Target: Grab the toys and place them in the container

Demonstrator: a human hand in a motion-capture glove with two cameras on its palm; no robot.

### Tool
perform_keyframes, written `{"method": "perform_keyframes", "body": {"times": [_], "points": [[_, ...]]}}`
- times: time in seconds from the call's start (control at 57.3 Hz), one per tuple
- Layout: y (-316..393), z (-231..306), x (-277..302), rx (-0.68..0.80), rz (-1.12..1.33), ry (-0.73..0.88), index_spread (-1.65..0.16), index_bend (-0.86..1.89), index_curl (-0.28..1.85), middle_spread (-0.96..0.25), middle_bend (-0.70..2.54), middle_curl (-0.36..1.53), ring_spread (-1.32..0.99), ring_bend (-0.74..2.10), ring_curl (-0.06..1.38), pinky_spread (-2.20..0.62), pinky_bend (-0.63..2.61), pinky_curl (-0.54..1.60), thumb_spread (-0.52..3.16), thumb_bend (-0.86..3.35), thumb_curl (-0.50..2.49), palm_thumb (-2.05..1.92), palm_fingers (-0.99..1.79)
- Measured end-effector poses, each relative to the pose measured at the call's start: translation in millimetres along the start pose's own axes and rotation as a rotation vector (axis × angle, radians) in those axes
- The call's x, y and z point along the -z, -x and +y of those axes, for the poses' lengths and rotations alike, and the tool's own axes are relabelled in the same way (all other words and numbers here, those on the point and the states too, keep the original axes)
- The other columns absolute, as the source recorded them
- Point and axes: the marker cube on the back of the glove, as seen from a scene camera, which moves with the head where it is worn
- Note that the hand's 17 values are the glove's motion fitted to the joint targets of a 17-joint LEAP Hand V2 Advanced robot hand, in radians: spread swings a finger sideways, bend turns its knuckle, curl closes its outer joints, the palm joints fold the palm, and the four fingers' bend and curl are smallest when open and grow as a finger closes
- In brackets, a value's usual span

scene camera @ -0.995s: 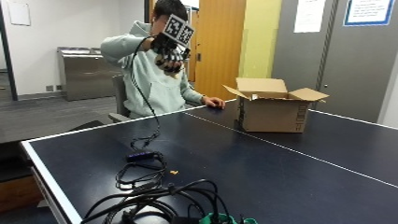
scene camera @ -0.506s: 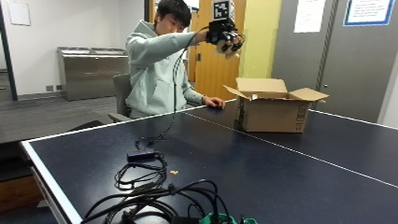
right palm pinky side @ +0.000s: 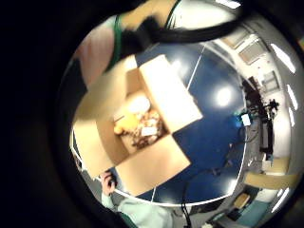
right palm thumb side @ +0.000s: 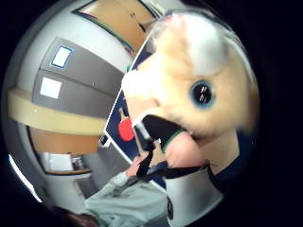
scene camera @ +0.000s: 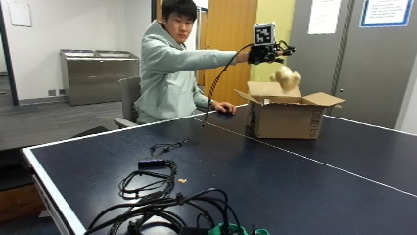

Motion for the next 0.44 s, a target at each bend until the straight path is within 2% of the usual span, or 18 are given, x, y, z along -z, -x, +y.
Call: {"method": "perform_keyframes", "body": {"times": [0.052, 0.157, 0.244, 0.297, 0.367, 0.436], "points": [[38, 0, -9, 0.102, -0.088, -0.005, -0.28, 0.11, 0.54, -0.12, 0.16, 0.61, -0.12, 0.3, 0.34, -0.13, 1.15, 0.43, 1.08, -0.1, 0.51, 0.05, -0.45], [92, -5, -22, -0.047, -0.044, -0.049, -0.27, 0.08, 0.45, -0.04, 0.08, 0.5, -0.04, 0.15, 0.25, -0.03, 1.08, 0.38, 1.09, -0.05, 0.46, -0.02, -0.39], [76, 6, -19, 0.001, 0.089, -0.069, -0.27, 0.09, 0.41, -0.02, 0.08, 0.44, -0.01, 0.14, 0.23, 0.01, 1.06, 0.36, 1.11, -0.04, 0.43, -0.02, -0.36], [62, 12, -8, 0.01, -0.006, -0.084, -0.27, 0.1, 0.38, -0.01, 0.08, 0.4, 0.0, 0.14, 0.22, 0.03, 1.04, 0.35, 1.13, -0.03, 0.42, -0.01, -0.34], [74, 23, -7, -0.013, 0.023, -0.104, -0.27, 0.12, 0.37, 0.0, 0.08, 0.36, 0.01, 0.14, 0.22, 0.05, 1.02, 0.34, 1.15, -0.02, 0.41, 0.0, -0.32], [54, 43, 8, 0.101, -0.115, -0.105, -0.27, 0.15, 0.37, 0.0, 0.08, 0.33, 0.01, 0.14, 0.21, 0.06, 0.99, 0.33, 1.18, -0.01, 0.39, 0.01, -0.29]]}}
